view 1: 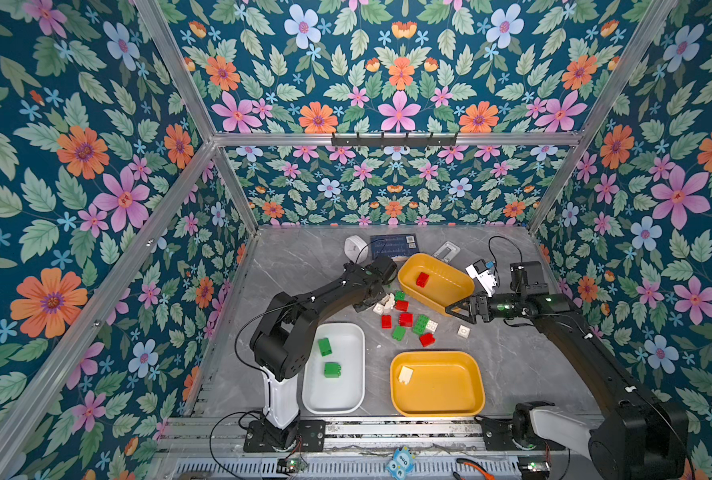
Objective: Sort the legos into containers by color
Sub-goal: 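Carry the long white brick with the left gripper into the nearer yellow tray, release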
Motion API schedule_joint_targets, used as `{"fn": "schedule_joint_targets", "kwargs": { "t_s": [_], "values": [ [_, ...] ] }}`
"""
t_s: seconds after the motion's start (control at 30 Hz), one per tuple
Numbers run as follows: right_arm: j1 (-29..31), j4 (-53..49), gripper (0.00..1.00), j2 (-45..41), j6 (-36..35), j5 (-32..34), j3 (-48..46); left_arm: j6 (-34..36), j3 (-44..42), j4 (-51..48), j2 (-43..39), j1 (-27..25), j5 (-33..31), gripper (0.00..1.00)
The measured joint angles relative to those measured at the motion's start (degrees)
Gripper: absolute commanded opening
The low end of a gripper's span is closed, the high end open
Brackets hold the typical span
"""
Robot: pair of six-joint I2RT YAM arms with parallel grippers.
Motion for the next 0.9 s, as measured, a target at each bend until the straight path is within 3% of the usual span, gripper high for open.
{"fn": "schedule_joint_targets", "kwargs": {
  "t_s": [0.43, 0.63, 0.9],
  "values": [
    [-0.02, 0.04, 0.99, 0.17, -0.07, 0.15, 0.13, 13.73, -1.57, -5.25, -14.93, -17.44, 9.29, 0.27],
    [-0.44, 0.13, 0.99, 0.39, -0.20, 0.33, 0.13, 13.35, -12.63, -0.81, -22.43, -22.86, 15.54, 0.27],
    [-0.42, -0.24, 0.99, 0.35, -0.76, 0.57, 0.11, 10.03, -20.37, 5.27, -23.37, -28.46, 19.30, 0.31]
  ]
}}
